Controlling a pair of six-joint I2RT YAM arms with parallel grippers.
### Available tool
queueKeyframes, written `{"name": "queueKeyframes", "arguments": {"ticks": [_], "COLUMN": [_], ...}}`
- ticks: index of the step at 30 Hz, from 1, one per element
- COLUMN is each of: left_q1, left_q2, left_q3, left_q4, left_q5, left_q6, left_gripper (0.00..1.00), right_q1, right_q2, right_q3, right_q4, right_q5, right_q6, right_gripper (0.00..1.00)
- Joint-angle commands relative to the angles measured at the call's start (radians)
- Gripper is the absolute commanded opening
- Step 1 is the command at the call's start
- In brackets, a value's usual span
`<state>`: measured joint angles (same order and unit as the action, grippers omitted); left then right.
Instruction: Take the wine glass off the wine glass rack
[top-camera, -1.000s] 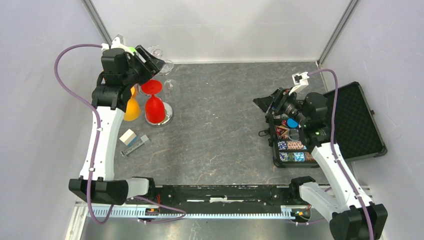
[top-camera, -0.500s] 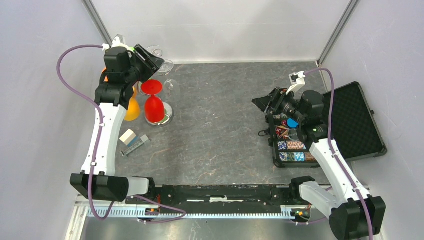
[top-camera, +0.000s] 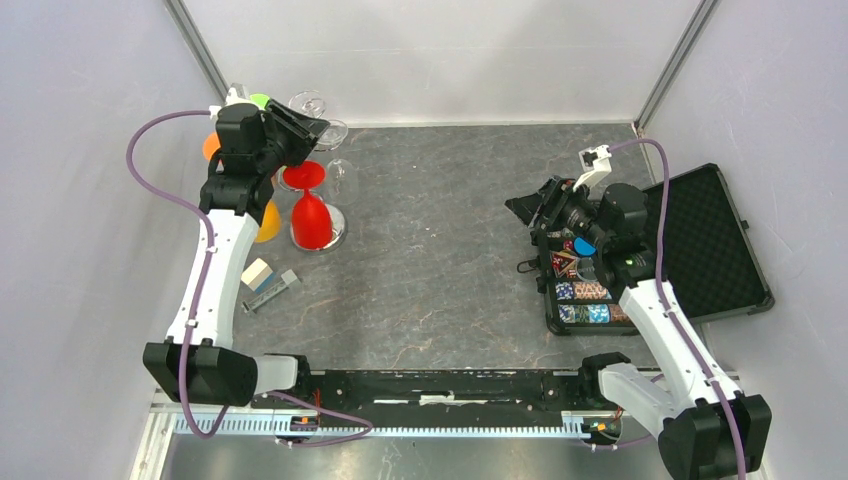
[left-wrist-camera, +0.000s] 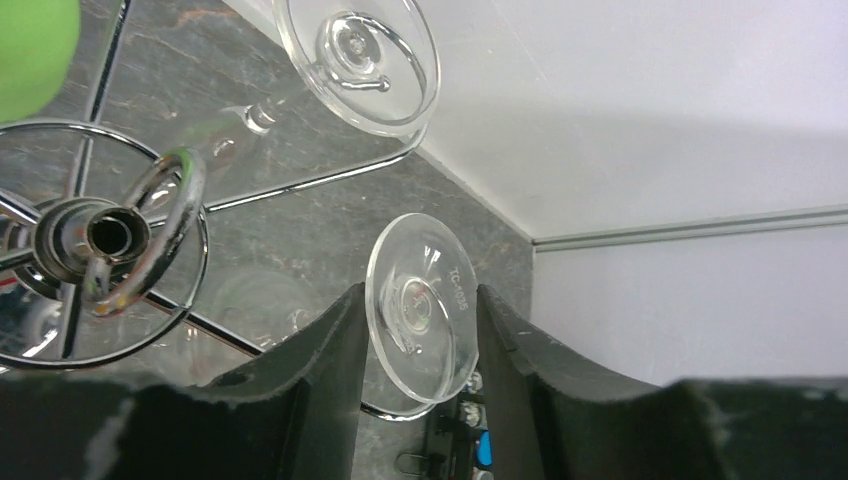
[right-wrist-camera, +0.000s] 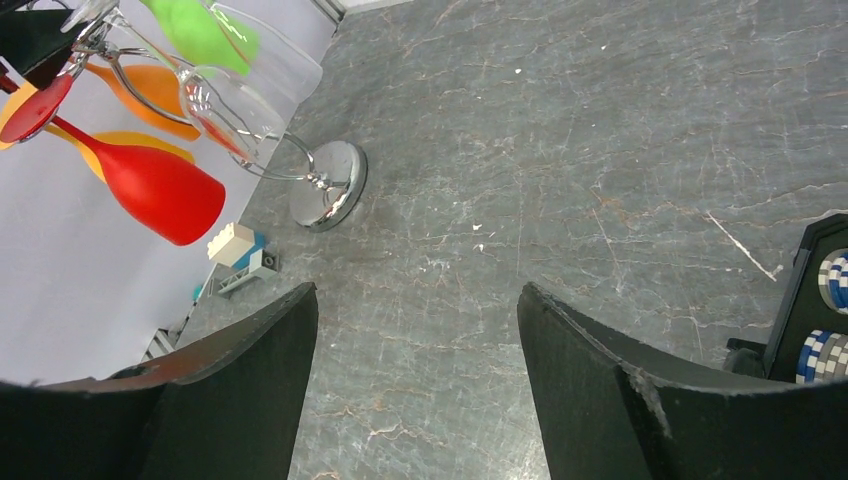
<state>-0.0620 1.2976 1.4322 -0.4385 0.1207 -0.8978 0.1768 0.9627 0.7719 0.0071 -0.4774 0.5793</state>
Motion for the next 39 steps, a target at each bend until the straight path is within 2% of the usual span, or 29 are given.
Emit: {"name": "queueKeyframes", "arguments": {"ticks": [1, 10, 17, 22, 39], "left_q1": [0.011, 0.031, 0.060, 0.060, 0.060], "left_q2": [-0.037, -0.038, -0.050, -0.067, -0.134], "left_q3": [-0.023, -0.075, -0.165, -0.196, -0.170], "left_q4": [0.093, 0.149, 0.278, 0.331, 0.293], "left_q5": [0.051, 0.096, 0.189, 0.215, 0.239], "left_q6": [-0.104, -0.153, -0.281, -0.322, -0.295], "left_gripper": [0.45, 0.27, 0.02, 0.02, 0.02], "right_q1": [0.003, 0.003, 0.005, 0.003, 0.003], "right_q2": [-0.020, -0.020, -0.018, -0.017, -0.016], "right_q3": [-0.009, -0.017, -0.022, -0.022, -0.029], "right_q4": [0.022, 0.022, 0.021, 0.021, 0.022], "right_q5": [0.023, 0.032, 0.036, 0.039, 0.045], "right_q6": [0.000, -0.001, -0.001, -0.004, 0.005], "right_gripper": [0.78, 0.78, 0.78, 0.78, 0.78]}}
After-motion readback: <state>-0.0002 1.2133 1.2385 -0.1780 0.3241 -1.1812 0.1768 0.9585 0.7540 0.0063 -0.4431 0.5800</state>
